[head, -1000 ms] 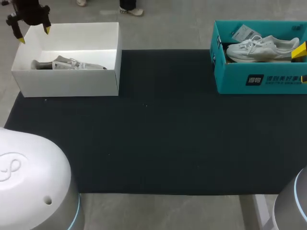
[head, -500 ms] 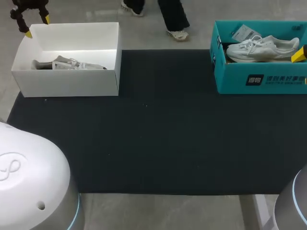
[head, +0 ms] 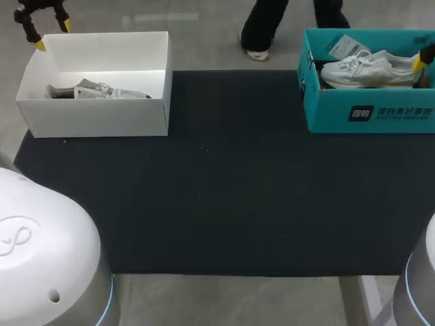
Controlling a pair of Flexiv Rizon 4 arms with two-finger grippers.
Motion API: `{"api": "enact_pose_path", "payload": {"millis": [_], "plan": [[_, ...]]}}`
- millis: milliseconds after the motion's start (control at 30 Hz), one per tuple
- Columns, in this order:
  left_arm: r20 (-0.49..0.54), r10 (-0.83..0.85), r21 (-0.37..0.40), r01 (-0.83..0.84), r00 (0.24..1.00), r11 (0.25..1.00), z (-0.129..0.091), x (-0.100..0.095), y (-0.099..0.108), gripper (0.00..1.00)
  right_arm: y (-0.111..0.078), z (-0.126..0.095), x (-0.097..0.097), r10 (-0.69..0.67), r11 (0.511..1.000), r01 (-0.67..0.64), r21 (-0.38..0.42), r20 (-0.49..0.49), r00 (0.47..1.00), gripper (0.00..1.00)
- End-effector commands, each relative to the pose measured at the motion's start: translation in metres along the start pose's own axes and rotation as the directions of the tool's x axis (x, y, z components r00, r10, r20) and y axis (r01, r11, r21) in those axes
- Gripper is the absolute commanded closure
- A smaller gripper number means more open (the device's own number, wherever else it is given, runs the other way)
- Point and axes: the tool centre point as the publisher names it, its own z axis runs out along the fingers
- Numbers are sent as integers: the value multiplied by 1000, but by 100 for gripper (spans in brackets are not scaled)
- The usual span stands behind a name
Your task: Take the shoe out of the shoebox, open the shoe tongue, remove and reinsert the insole, then place the shoe into the shoebox
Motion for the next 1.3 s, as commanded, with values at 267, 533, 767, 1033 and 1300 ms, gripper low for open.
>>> {"api": "enact_pose_path", "payload": {"millis": [267,533,767,1033,1300], "plan": [[-2,1,-2,-1,1000,1000,-1,1,0,0,10,-1,4,-1,998,-2,58,57,998,0],[-2,1,-2,-1,1000,1000,-1,1,0,0,46,14,-14,43,998,-50,37,175,984,0],[-2,1,-2,-1,1000,1000,-1,1,0,0,127,38,-56,48,999,-54,6,367,929,0],[-2,1,-2,-1,1000,1000,-1,1,0,0,204,61,-87,19,999,-35,33,397,918,0],[-2,1,-2,-1,1000,1000,-1,1,0,0,277,80,-120,9,998,-36,53,453,891,0]]}}
